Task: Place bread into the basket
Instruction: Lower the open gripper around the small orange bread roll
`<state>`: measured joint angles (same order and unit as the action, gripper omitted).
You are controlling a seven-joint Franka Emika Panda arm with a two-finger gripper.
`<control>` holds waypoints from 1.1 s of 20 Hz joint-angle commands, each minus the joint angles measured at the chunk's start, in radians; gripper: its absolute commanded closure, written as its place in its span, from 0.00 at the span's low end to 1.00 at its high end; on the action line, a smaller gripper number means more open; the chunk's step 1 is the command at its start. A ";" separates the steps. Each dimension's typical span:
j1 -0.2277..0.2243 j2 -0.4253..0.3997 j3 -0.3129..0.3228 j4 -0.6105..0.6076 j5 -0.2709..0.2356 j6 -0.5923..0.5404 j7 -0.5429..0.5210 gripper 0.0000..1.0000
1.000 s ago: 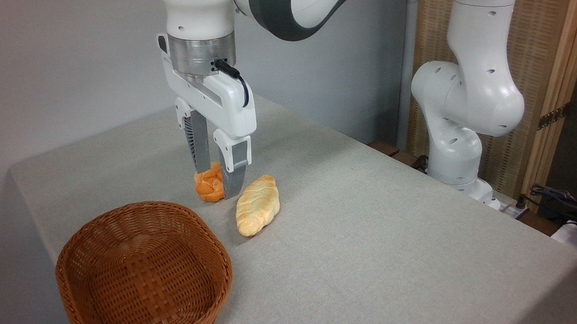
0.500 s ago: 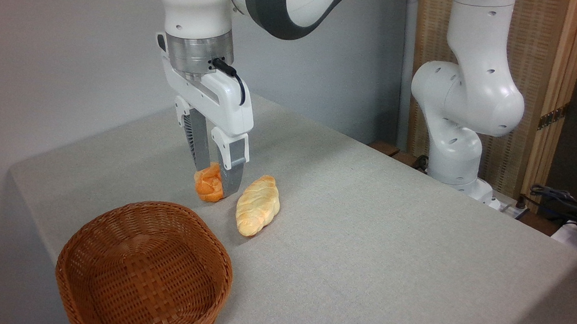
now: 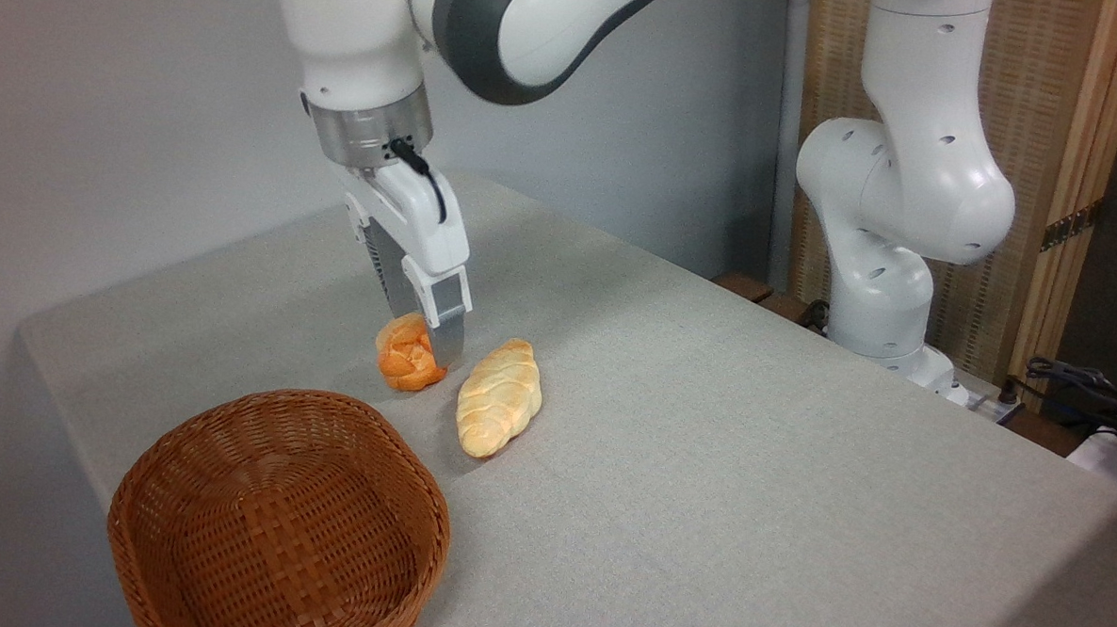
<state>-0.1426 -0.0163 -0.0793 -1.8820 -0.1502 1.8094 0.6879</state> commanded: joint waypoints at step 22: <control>-0.008 0.185 -0.218 0.038 -0.025 0.131 -0.134 0.00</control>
<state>-0.1506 0.1586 -0.2811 -1.8779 -0.1741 1.9286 0.5657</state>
